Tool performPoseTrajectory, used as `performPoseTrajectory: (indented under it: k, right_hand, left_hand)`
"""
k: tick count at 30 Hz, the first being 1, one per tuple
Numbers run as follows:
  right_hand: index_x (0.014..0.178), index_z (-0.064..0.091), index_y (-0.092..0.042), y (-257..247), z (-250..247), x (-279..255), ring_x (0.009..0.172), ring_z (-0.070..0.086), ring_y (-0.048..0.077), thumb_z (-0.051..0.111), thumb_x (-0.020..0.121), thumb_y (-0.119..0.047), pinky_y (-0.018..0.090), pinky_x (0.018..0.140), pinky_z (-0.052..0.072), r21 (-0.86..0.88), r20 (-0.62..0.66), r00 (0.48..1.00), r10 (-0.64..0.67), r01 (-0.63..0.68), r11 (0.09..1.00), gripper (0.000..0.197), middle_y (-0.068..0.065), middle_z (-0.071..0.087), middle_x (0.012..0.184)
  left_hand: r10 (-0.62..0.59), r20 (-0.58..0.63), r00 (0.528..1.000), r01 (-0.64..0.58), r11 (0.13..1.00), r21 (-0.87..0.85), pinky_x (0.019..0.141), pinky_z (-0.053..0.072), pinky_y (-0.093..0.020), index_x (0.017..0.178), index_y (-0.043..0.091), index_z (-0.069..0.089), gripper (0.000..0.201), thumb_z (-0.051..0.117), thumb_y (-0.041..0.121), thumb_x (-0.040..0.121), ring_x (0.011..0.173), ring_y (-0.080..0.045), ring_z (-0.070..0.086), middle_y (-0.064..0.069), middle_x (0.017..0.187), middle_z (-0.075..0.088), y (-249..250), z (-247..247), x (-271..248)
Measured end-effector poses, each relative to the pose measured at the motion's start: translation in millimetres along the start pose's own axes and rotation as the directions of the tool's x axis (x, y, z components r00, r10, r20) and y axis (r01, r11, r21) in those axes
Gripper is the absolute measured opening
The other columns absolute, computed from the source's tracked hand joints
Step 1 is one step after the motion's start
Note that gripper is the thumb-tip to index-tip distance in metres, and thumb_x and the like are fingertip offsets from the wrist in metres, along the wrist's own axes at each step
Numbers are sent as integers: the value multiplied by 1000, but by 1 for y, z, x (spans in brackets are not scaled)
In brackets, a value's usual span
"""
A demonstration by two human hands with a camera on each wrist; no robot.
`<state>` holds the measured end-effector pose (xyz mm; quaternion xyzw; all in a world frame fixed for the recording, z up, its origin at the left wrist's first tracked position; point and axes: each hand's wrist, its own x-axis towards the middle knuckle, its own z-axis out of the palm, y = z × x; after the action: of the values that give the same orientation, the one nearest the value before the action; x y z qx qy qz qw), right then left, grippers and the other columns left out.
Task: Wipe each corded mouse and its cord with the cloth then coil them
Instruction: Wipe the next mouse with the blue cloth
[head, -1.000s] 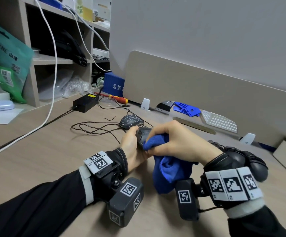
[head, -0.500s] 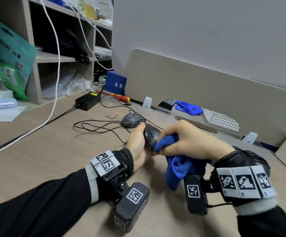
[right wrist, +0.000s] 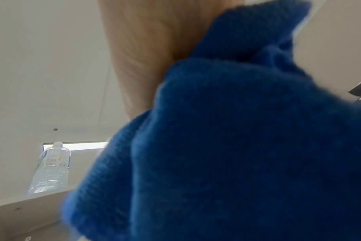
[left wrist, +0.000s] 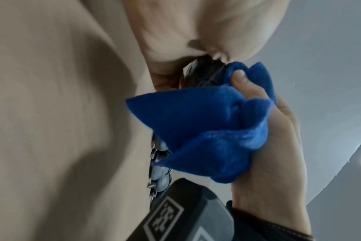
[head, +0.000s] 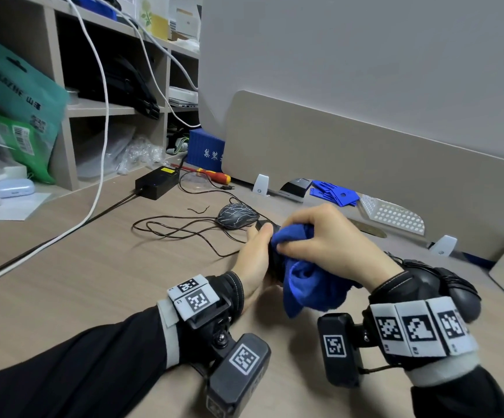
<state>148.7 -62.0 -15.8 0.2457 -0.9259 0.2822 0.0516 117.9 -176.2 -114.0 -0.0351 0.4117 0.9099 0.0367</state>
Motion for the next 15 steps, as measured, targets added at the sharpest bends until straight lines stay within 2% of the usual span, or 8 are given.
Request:
performPoseTrajectory:
  k: [2, 3, 4, 6, 8, 10, 13, 15]
  right_hand:
    - [81, 76, -20, -4, 0, -4, 74, 66, 21, 78, 77, -17, 37, 70, 54, -16, 200, 980, 7, -4, 1000, 6, 3, 71, 75]
    - [82, 77, -21, -6, 0, -6, 77, 66, 24, 79, 76, -16, 38, 70, 54, -33, 256, 967, 13, -5, 999, 7, 4, 71, 76]
    - [82, 77, -21, -7, 1, -7, 78, 66, 24, 80, 76, -16, 38, 71, 55, -35, 258, 966, 16, -7, 999, 8, 4, 71, 76]
    - [80, 76, -21, -6, 1, -6, 78, 67, 21, 79, 77, -16, 39, 73, 56, 2, 165, 986, 18, -19, 1000, 6, 1, 72, 75]
    - [79, 75, -19, -3, 2, -2, 77, 67, 19, 76, 79, -16, 40, 73, 56, 10, 49, 999, 7, -8, 1000, 4, 0, 72, 74]
    - [78, 74, -20, -2, 2, -1, 76, 67, 19, 75, 79, -16, 42, 73, 56, -8, 30, 1000, 3, -3, 1000, 4, 1, 72, 74]
    - [78, 75, -22, -6, 2, -4, 75, 67, 19, 79, 77, -16, 38, 71, 56, -21, 184, 983, 5, -1, 1000, 8, 1, 72, 75]
    - [78, 75, -21, -2, 0, -4, 71, 65, 15, 79, 77, -15, 36, 71, 55, 17, 149, 989, 22, -25, 1000, 8, 2, 72, 75]
  left_hand:
    - [1, -10, 1000, -1, 999, 38, 73, 56, -38, 121, 12, 48, 26, 44, 31, 103, 88, -26, 64, -18, 102, 60, 2, -3, 0]
    - [-6, -6, 1000, 7, 999, 53, 81, 55, -44, 122, 16, 49, 27, 44, 34, 102, 94, -28, 63, -19, 106, 60, 4, -4, -1]
    - [-6, -6, 1000, 6, 998, 55, 88, 53, -51, 122, 19, 50, 28, 45, 36, 101, 99, -32, 64, -22, 110, 61, 5, -5, 0]
    - [-8, -19, 1000, 9, 998, 57, 91, 52, -59, 125, 17, 50, 36, 47, 40, 97, 104, -39, 66, -26, 117, 62, 6, -4, 0]
    - [7, -41, 999, -5, 999, 49, 86, 54, -58, 131, 10, 46, 52, 51, 42, 91, 95, -38, 68, -28, 114, 62, 7, -1, -3]
    - [10, -45, 999, -8, 999, 42, 89, 51, -58, 131, 10, 47, 56, 53, 43, 86, 93, -34, 66, -29, 117, 62, 8, -1, -3]
    - [1, -23, 1000, 1, 997, 78, 90, 51, -52, 116, 22, 53, 23, 46, 38, 100, 98, -33, 65, -20, 108, 64, 9, -3, -4]
    - [-16, -16, 1000, 18, 996, 91, 84, 49, -48, 120, 19, 52, 26, 42, 36, 103, 93, -30, 63, -17, 104, 64, 9, -3, -2]
